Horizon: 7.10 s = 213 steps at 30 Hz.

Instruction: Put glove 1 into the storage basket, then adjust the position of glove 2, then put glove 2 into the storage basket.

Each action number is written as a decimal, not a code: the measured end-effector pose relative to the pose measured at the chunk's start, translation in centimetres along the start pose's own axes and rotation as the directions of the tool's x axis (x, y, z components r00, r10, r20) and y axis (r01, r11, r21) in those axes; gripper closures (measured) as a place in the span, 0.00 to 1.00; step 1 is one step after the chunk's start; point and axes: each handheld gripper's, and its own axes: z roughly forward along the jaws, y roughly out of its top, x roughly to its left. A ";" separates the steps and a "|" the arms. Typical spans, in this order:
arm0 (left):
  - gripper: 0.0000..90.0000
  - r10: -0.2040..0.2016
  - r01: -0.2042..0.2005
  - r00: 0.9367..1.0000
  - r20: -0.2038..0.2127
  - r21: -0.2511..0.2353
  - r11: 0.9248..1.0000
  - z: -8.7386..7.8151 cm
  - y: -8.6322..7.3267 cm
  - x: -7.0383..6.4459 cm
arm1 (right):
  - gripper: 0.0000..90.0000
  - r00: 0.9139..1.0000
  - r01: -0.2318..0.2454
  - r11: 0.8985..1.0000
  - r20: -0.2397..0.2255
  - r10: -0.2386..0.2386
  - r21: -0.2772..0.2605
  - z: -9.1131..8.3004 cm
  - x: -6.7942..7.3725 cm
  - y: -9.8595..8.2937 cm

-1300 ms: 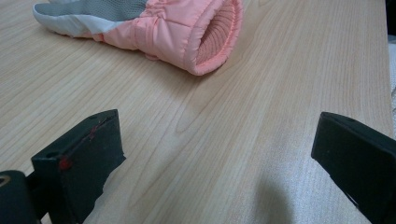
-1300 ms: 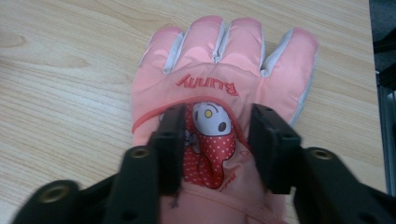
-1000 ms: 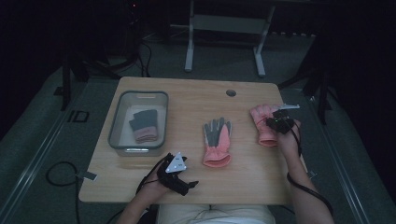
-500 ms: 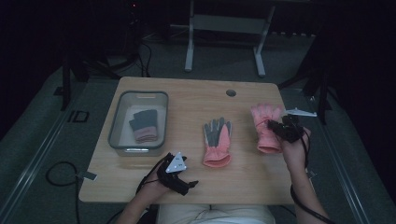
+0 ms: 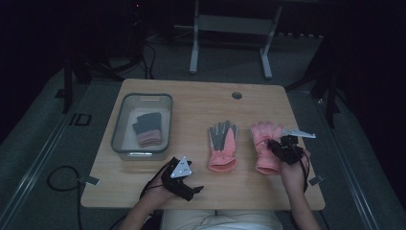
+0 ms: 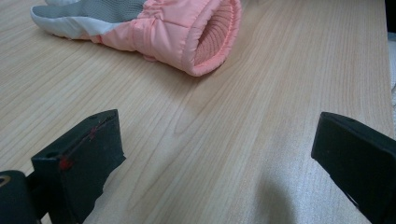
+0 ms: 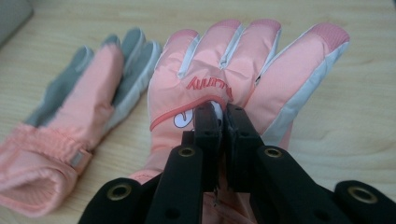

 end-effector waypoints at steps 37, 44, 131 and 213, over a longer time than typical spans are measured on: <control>0.02 -0.007 0.007 1.000 -0.013 0.004 1.000 0.2 -0.1 0.0 | 0.69 0.939 0.344 0.932 -0.064 -0.338 0.114 4.3 -1.5 -1.8; 0.02 -0.012 0.012 1.000 -0.009 0.004 1.000 0.3 -0.1 0.0 | 0.87 0.954 0.300 0.945 -0.041 -0.298 0.131 4.8 -1.1 -2.0; 0.02 -0.020 0.020 1.000 -0.017 0.044 0.999 0.5 0.0 0.0 | 0.87 0.970 0.227 0.971 -0.109 -0.218 0.074 7.7 13.5 2.7; 0.80 -0.519 0.519 0.855 0.026 0.004 0.855 1.3 13.1 9.7 | 0.73 0.884 0.103 0.994 -0.461 -0.081 0.024 4.8 9.3 4.7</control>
